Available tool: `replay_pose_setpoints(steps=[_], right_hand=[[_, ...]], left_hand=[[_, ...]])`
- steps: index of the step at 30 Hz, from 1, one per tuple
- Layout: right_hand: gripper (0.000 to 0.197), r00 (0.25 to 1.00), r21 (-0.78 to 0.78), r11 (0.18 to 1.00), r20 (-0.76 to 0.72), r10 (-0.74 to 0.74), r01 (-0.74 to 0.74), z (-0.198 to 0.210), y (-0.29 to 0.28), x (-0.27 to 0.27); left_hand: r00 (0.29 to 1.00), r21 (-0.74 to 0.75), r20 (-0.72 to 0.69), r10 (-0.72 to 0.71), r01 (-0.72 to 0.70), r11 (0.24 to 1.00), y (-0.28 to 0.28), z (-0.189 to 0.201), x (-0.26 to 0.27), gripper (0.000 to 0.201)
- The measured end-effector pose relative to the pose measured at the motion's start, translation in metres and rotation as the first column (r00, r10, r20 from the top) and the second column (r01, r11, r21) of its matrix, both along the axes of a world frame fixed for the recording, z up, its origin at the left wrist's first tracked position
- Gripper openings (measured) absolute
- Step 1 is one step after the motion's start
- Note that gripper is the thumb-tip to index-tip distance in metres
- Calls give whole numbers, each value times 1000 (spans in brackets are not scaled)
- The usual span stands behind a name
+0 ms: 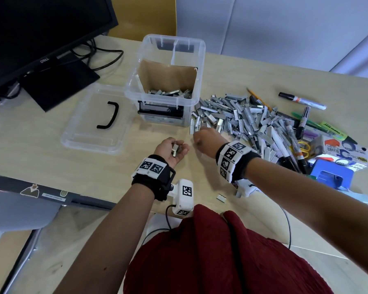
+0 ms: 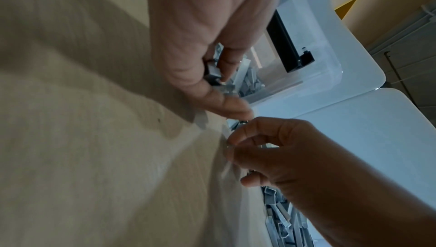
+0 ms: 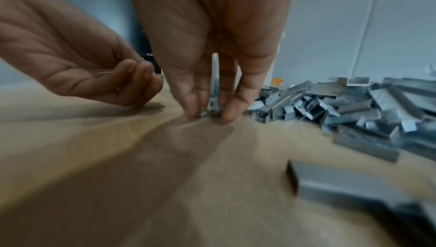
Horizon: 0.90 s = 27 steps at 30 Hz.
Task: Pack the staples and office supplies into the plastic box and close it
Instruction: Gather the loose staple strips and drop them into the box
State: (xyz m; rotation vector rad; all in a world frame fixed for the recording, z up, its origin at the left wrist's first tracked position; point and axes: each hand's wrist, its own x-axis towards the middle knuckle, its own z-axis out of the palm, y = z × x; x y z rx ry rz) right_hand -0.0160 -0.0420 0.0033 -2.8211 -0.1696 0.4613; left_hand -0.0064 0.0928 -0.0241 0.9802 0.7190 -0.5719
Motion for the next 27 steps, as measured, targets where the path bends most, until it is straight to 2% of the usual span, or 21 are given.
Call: replay_pose_setpoints(steps=[4, 7, 9, 11, 13, 15, 18, 22, 25, 27], right_hand=[[11, 997, 16, 998, -60, -52, 53, -4, -2, -1], [11, 990, 204, 969, -32, -136, 139, 7, -5, 1], [7, 991, 353, 926, -30, -134, 136, 20, -2, 3], [5, 994, 395, 912, -61, -92, 109, 30, 0, 5], [7, 991, 399, 907, -40, -126, 131, 34, -6, 11], [15, 982, 336, 926, 15, -187, 171, 36, -17, 21], [27, 984, 96, 979, 7, -179, 178, 31, -32, 33], [27, 999, -80, 997, -32, -17, 14, 19, -36, 32], [20, 993, -200, 973, -16, 115, -115, 8, -30, 26], [23, 992, -211, 970, -1, 123, -120, 1, -27, 24]], left_hand=[[1000, 17, 18, -18, 18, 1000, 2, 1, 1, 30], [999, 5, 22, -44, 44, 999, -3, 3, 2, 29], [998, -18, 22, -56, 56, 998, -9, 4, 2, 31], [997, -45, 12, -79, 80, 996, -15, 5, 2, 33], [994, -58, 2, -113, 113, 992, -19, 5, 2, 34], [992, -56, -12, -124, 123, 991, -19, 4, 2, 34], [993, -62, -21, -120, 119, 991, -18, 1, 1, 29], [992, -75, -13, -123, 122, 990, -19, 1, 1, 33], [991, -62, -7, -134, 133, 989, -19, 1, 1, 35], [991, -60, -5, -137, 136, 989, -19, -1, 2, 35]])
